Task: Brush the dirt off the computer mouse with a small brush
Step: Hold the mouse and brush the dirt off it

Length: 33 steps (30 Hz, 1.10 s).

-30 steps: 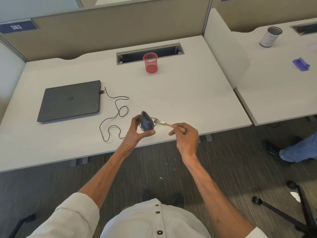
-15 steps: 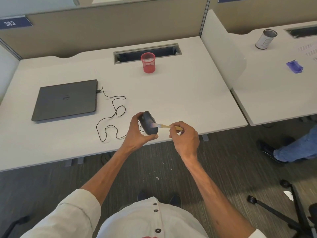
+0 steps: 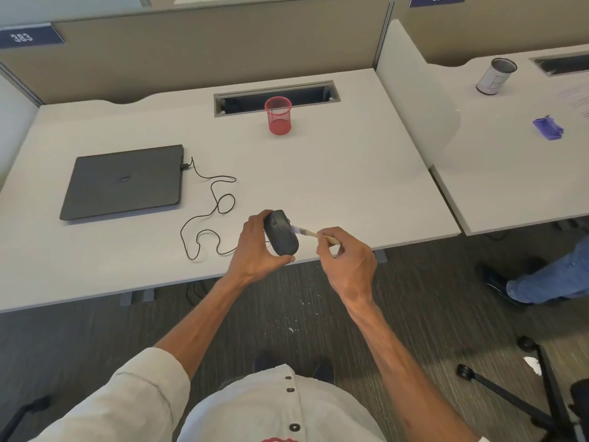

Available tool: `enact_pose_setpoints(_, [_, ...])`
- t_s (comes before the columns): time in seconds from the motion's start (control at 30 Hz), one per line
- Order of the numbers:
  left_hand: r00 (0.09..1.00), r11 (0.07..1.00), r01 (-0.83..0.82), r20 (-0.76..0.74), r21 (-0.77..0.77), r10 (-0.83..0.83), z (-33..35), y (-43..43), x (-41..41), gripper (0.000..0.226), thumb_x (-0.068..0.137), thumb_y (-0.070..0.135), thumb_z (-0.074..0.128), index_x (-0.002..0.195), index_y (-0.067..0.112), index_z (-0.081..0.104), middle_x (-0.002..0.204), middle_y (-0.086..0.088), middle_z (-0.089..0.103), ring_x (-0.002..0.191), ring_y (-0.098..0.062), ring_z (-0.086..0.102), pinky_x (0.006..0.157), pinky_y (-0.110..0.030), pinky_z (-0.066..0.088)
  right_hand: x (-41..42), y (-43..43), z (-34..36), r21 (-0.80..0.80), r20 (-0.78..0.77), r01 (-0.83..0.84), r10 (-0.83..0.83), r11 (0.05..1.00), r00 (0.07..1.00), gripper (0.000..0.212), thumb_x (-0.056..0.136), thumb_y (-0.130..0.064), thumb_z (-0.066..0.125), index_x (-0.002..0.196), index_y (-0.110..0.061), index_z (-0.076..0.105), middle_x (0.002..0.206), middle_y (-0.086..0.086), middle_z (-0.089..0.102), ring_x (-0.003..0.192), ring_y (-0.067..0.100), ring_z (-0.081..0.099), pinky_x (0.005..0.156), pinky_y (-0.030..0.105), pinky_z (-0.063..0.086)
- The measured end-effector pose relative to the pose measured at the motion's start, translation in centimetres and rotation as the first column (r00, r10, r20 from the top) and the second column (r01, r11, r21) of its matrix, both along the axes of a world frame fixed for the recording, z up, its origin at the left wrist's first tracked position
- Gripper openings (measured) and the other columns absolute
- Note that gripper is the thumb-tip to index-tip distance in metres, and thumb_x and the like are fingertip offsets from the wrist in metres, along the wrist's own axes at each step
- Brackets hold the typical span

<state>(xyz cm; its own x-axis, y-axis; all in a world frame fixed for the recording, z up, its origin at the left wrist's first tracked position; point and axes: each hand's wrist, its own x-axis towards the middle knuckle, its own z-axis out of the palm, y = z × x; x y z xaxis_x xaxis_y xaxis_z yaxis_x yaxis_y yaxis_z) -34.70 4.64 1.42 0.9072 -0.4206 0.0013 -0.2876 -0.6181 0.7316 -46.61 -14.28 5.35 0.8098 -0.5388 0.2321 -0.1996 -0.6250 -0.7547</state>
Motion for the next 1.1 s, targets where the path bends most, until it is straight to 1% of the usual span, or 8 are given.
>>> enact_pose_setpoints(0.07, [1.000, 1.000, 0.009, 0.004, 0.014, -0.009, 0.0, 0.0, -0.1, 0.111, 0.064, 0.048, 0.097, 0.155, 0.030, 0.037, 0.141, 0.006, 0.047, 0.128, -0.012, 0.046, 0.104, -0.037, 0.052, -0.5, -0.2, 0.0, -0.163, 0.010, -0.107, 0.110, 0.981, 0.994, 0.009, 0.099, -0.029, 0.079, 0.105, -0.025, 0.084, 0.095, -0.017, 0.083, 0.067, -0.009, 0.061, 0.067, 0.005, 0.042])
enact_pose_setpoints(0.2, [0.999, 0.999, 0.033, 0.007, 0.020, -0.034, 0.0, 0.0, -0.1, 0.109, 0.065, 0.047, 0.094, 0.156, 0.029, 0.035, 0.136, 0.004, 0.044, 0.127, -0.016, 0.047, 0.105, -0.041, 0.054, -1.5, -0.6, -0.3, -0.280, -0.045, -0.287, 0.286, 0.916, 0.957, 0.010, 0.100, -0.033, 0.073, 0.099, -0.028, 0.082, 0.089, -0.016, 0.081, 0.070, 0.001, 0.068, 0.064, 0.020, 0.060])
enact_pose_setpoints(0.4, [0.998, 0.998, 0.066, -0.019, -0.005, -0.066, -0.1, -0.4, -0.2, 0.108, 0.067, 0.043, 0.093, 0.155, 0.033, 0.031, 0.134, 0.004, 0.041, 0.120, -0.020, 0.057, 0.098, -0.034, 0.057, -1.0, 0.0, 0.1, -0.161, -0.005, -0.196, 0.198, 0.967, 0.980, 0.012, 0.098, -0.030, 0.082, 0.109, -0.025, 0.085, 0.102, -0.015, 0.085, 0.075, -0.007, 0.060, 0.073, -0.001, 0.039])
enact_pose_setpoints(0.53, [0.996, 0.996, 0.062, -0.057, -0.059, -0.065, 0.1, -0.7, 0.0, 0.108, 0.068, 0.031, 0.095, 0.155, 0.037, 0.030, 0.138, 0.003, 0.047, 0.119, -0.021, 0.060, 0.091, -0.037, 0.064, 0.0, 0.8, 0.3, 0.162, -0.041, -0.070, 0.077, 0.984, 0.996, 0.010, 0.105, -0.038, 0.073, 0.111, -0.033, 0.080, 0.090, -0.021, 0.082, 0.072, 0.001, 0.072, 0.067, 0.013, 0.052])
enact_pose_setpoints(0.63, [0.995, 0.993, 0.062, -0.066, -0.101, -0.068, 0.2, -0.7, 0.3, 0.104, 0.069, 0.021, 0.095, 0.151, 0.037, 0.033, 0.138, 0.007, 0.049, 0.117, -0.020, 0.062, 0.082, -0.042, 0.067, 1.6, 0.9, -0.1, 0.537, 0.004, 0.031, -0.040, 0.843, 0.999, 0.011, 0.109, -0.031, 0.067, 0.110, -0.025, 0.077, 0.091, -0.014, 0.085, 0.094, 0.003, 0.080, 0.085, 0.021, 0.057])
enact_pose_setpoints(0.73, [0.994, 0.990, 0.067, -0.082, -0.121, -0.078, 0.1, -0.7, 0.5, 0.104, 0.070, 0.017, 0.095, 0.152, 0.035, 0.033, 0.139, 0.007, 0.048, 0.115, -0.021, 0.064, 0.075, -0.042, 0.067, 3.2, 1.6, -0.7, 0.751, -0.003, 0.081, -0.118, 0.655, 0.993, 0.014, 0.109, -0.023, 0.068, 0.113, -0.013, 0.078, 0.107, 0.000, 0.086, 0.109, 0.011, 0.081, 0.104, 0.032, 0.059])
enact_pose_setpoints(0.93, [0.984, 0.985, 0.086, -0.139, -0.149, -0.107, -0.6, -0.6, 1.0, 0.110, 0.074, 0.014, 0.092, 0.159, 0.033, 0.024, 0.143, 0.011, 0.050, 0.117, -0.018, 0.065, 0.075, -0.034, 0.066, 4.6, 3.6, -2.2, 0.794, -0.031, 0.078, -0.087, 0.603, 0.996, 0.015, 0.109, -0.029, 0.069, 0.111, -0.016, 0.077, 0.116, -0.001, 0.084, 0.116, 0.013, 0.077, 0.087, 0.014, 0.051])
enact_pose_setpoints(1.1, [0.974, 0.977, 0.122, -0.170, -0.174, -0.152, -1.1, -0.1, 1.3, 0.113, 0.076, 0.019, 0.093, 0.161, 0.034, 0.020, 0.142, 0.030, 0.045, 0.107, 0.002, 0.062, 0.075, -0.011, 0.052, 5.1, 4.4, -3.2, 0.816, -0.094, 0.150, -0.127, 0.559, 0.987, 0.014, 0.110, -0.027, 0.068, 0.112, -0.015, 0.076, 0.120, 0.004, 0.081, 0.122, 0.020, 0.075, 0.100, 0.031, 0.057])
